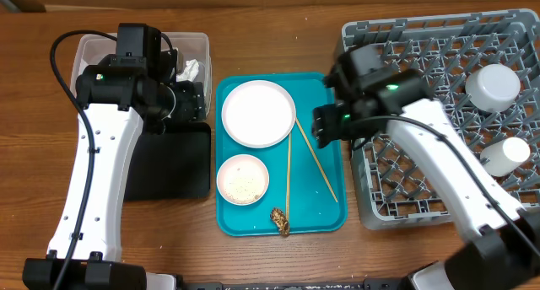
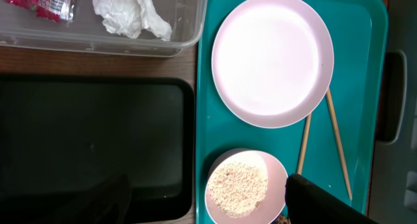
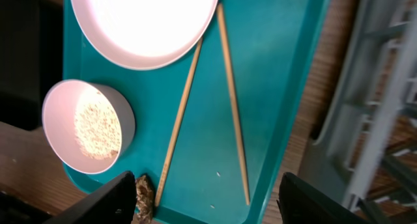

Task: Sort waste into correct bins and load items into the dishwasher
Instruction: 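Reach the right gripper back to the tray and grasp a chopstick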

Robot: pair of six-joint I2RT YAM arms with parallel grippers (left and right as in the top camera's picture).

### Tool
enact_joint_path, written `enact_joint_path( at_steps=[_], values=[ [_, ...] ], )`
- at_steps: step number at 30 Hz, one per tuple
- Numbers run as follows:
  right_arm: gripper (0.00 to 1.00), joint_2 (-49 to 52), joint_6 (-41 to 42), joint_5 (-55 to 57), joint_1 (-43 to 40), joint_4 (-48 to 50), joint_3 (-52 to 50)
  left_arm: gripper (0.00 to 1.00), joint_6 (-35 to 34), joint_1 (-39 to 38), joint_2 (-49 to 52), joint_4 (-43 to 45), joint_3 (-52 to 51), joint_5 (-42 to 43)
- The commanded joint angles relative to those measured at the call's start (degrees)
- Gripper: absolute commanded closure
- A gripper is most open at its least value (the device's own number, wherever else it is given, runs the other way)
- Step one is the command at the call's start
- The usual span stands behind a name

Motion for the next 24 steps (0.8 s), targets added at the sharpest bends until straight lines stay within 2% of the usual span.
enact_joint_path(
  at_steps=[1, 14, 21, 24],
  values=[
    [0.28, 4.4, -0.4, 0.9, 2.2, 0.2, 0.0, 0.22, -0.2, -0.4, 0.5, 0.0, 0.7, -0.2],
    [0.29, 19.1, 0.0, 3.8, 4.2, 0.0, 0.0, 0.21, -0.2, -0.4, 0.5, 0.0, 0.6, -0.2],
    [0.39, 24.2, 0.0, 6.0, 4.3, 0.1, 0.0, 0.21, -0.2, -0.4, 0.5, 0.0, 0.6, -0.3],
    [0.52, 24.9, 0.0, 6.0, 4.5, 0.4, 0.0, 0.21, -0.2, -0.4, 0.5, 0.0, 0.6, -0.3]
  ],
)
